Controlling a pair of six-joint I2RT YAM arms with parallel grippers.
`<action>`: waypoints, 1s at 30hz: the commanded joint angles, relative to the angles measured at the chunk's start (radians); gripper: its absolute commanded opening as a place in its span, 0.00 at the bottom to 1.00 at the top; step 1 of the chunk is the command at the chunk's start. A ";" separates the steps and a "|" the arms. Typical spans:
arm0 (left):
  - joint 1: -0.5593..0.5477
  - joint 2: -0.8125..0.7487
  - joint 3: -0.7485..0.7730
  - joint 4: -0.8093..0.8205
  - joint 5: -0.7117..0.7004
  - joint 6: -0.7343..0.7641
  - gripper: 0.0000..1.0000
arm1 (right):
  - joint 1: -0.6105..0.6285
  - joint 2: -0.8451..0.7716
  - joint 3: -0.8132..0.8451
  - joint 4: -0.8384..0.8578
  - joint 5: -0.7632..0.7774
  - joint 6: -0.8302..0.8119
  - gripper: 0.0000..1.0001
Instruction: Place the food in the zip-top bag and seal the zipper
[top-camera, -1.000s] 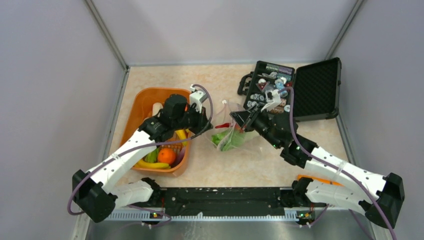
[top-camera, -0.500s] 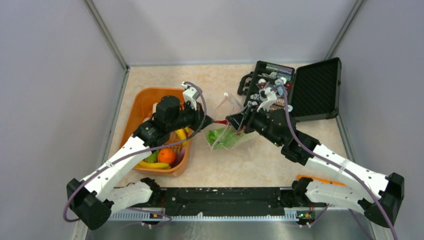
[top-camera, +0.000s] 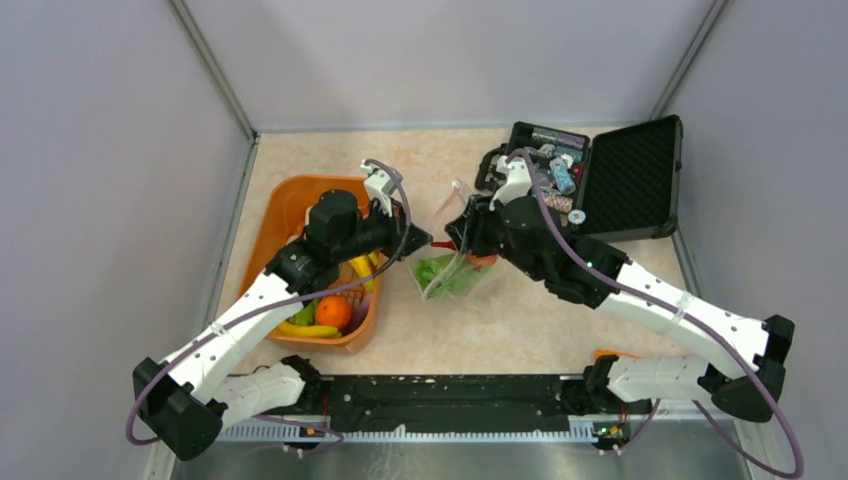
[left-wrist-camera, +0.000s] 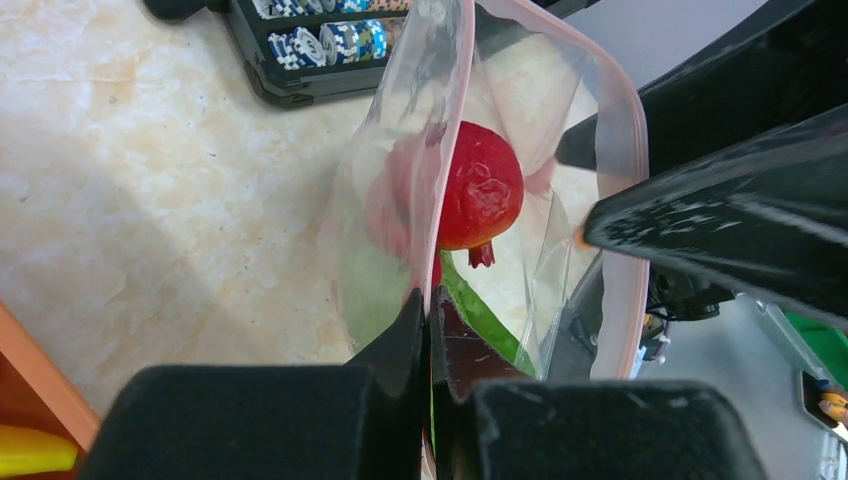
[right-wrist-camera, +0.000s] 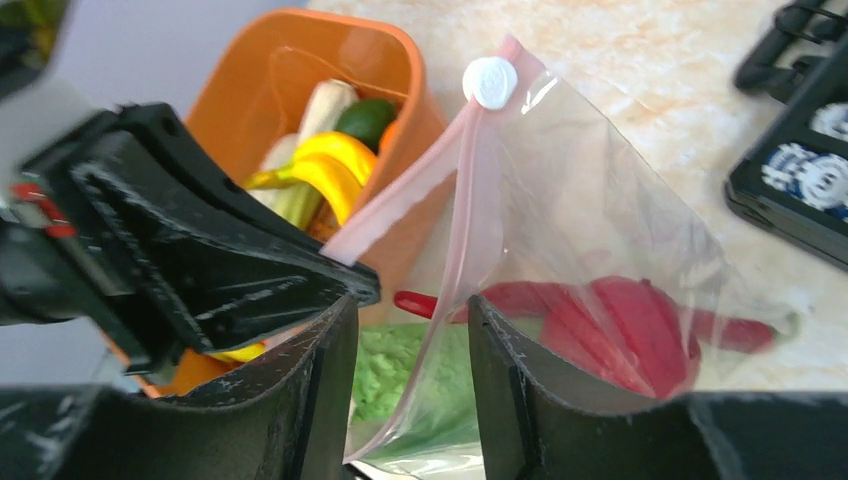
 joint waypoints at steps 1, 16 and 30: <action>-0.004 -0.030 0.065 0.096 0.031 -0.032 0.00 | 0.049 0.044 0.096 -0.182 0.171 -0.017 0.42; -0.007 -0.018 0.123 0.102 0.096 -0.054 0.00 | 0.070 -0.109 -0.018 0.025 0.076 -0.049 0.00; -0.049 0.178 0.380 -0.107 0.298 -0.009 0.00 | 0.066 -0.295 -0.185 0.197 0.094 -0.047 0.00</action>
